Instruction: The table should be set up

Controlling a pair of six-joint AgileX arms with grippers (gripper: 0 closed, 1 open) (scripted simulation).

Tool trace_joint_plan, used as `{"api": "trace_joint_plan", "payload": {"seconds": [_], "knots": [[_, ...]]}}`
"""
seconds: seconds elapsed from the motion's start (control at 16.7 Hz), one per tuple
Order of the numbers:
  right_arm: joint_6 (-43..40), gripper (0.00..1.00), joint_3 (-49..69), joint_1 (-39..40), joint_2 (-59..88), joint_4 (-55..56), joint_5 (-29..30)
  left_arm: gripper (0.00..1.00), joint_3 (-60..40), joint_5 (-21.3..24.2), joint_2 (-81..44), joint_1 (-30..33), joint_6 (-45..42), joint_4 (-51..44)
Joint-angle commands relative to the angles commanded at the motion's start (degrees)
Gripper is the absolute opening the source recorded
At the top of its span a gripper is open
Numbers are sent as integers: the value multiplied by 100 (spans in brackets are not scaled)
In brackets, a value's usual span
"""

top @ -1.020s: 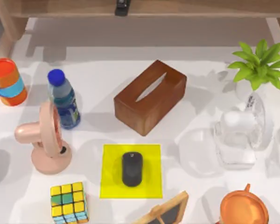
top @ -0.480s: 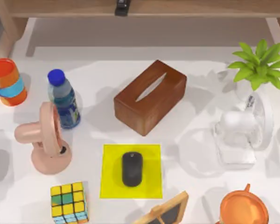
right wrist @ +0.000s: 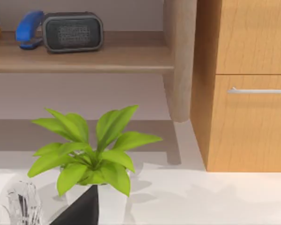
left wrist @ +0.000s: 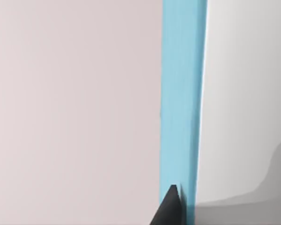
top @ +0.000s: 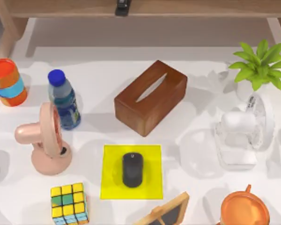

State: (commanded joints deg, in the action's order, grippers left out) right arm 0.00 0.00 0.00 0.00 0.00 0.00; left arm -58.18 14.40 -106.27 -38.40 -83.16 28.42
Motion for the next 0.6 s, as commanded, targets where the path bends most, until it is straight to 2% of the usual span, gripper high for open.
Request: {"api": "trace_joint_plan", "payload": {"seconds": [0.24,0.36,0.6], "knots": [[0,100,0,0,0,0,0,0,379,1048,-103,487,-1169,671],[0,100,0,0,0,0,0,0,452,1423,-197,778,-1511,884],[0,100,0,0,0,0,0,0,486,1614,-294,958,-1669,976]]}}
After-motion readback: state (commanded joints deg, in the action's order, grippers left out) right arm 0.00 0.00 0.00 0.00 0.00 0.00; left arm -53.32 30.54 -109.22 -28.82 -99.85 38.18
